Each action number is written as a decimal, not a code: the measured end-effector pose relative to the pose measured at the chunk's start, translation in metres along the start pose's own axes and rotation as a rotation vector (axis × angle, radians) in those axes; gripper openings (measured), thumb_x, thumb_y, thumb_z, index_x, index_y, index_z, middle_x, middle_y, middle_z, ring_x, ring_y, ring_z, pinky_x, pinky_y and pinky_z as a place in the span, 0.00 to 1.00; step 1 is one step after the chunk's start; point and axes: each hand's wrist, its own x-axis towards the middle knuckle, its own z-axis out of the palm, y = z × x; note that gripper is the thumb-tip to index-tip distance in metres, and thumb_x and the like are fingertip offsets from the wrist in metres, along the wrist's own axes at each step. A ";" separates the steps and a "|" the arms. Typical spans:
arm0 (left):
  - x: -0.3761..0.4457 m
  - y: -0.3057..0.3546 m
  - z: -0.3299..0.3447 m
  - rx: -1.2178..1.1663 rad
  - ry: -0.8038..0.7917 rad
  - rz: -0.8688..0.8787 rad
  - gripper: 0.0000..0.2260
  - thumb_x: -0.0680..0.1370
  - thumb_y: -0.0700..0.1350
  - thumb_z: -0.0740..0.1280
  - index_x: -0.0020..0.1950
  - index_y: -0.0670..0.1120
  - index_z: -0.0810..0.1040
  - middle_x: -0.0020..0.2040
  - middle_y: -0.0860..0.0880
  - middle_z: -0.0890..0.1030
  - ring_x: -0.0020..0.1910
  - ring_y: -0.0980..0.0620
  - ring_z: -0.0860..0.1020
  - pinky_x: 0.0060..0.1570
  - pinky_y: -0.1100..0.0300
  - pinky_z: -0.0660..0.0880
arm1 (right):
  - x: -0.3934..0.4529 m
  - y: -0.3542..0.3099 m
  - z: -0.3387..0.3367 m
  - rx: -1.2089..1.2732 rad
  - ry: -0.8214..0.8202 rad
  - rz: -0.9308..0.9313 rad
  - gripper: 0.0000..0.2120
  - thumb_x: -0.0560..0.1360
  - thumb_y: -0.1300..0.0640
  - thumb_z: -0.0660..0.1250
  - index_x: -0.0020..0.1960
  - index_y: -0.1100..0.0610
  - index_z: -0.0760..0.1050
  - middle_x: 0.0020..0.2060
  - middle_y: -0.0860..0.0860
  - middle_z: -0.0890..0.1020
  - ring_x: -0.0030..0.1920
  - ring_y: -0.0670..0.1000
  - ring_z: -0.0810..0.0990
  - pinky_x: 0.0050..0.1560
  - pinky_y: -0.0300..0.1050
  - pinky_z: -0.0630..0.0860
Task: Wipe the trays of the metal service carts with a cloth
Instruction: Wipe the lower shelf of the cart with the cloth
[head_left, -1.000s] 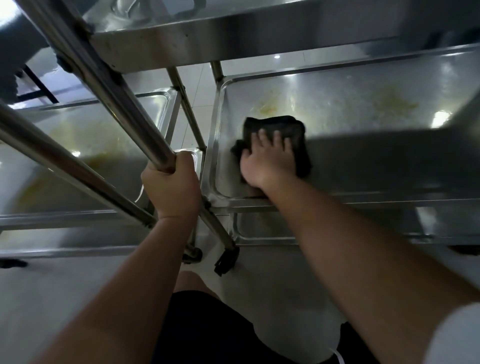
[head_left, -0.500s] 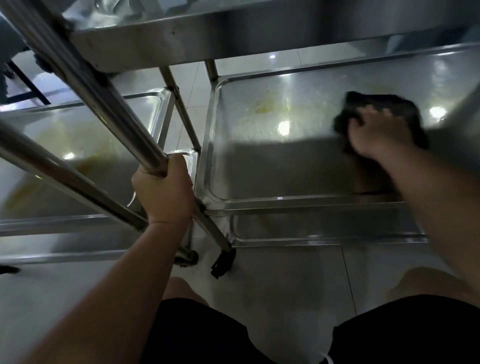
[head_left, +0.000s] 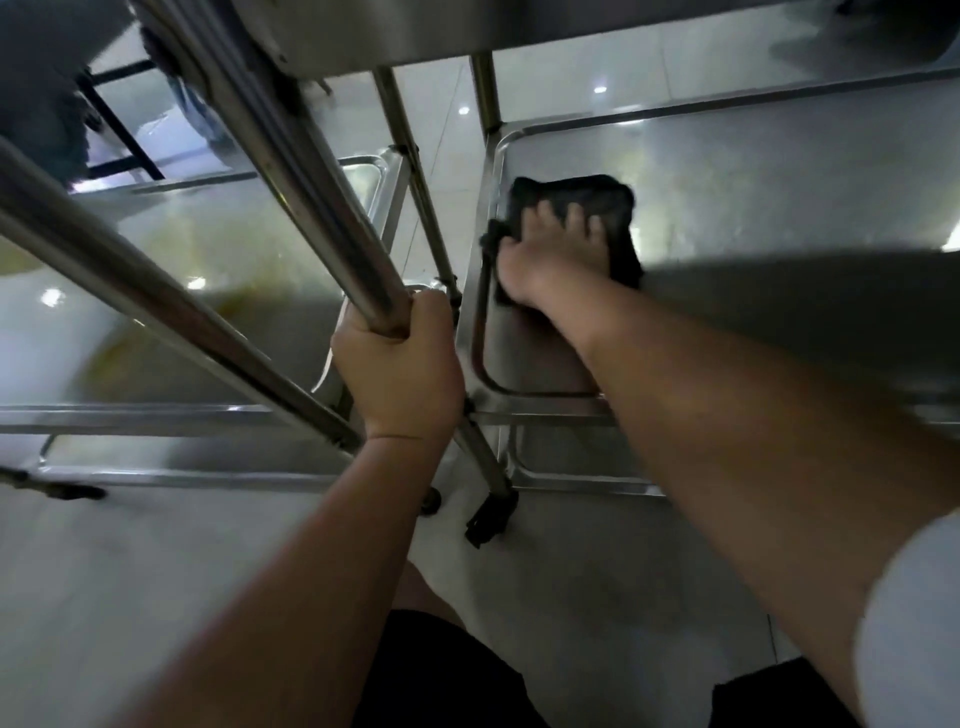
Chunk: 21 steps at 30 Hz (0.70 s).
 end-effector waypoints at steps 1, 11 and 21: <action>0.001 0.001 0.001 -0.003 0.000 -0.005 0.17 0.69 0.46 0.68 0.36 0.32 0.68 0.31 0.30 0.70 0.30 0.29 0.71 0.29 0.42 0.71 | -0.004 -0.020 0.006 -0.013 -0.019 -0.100 0.32 0.85 0.40 0.42 0.86 0.50 0.48 0.86 0.48 0.47 0.85 0.58 0.44 0.82 0.61 0.39; -0.001 0.002 -0.001 0.005 -0.020 -0.054 0.13 0.69 0.47 0.68 0.29 0.46 0.66 0.27 0.38 0.67 0.28 0.46 0.68 0.28 0.51 0.66 | -0.122 0.057 0.018 -0.048 -0.172 -0.600 0.29 0.84 0.35 0.44 0.84 0.38 0.54 0.83 0.36 0.53 0.83 0.43 0.47 0.82 0.49 0.41; -0.002 0.001 -0.001 -0.022 -0.044 -0.029 0.20 0.69 0.48 0.67 0.35 0.31 0.66 0.30 0.30 0.67 0.27 0.42 0.69 0.27 0.52 0.67 | -0.143 0.221 -0.021 0.014 0.097 0.321 0.31 0.85 0.40 0.43 0.86 0.47 0.51 0.85 0.45 0.50 0.84 0.57 0.49 0.83 0.60 0.45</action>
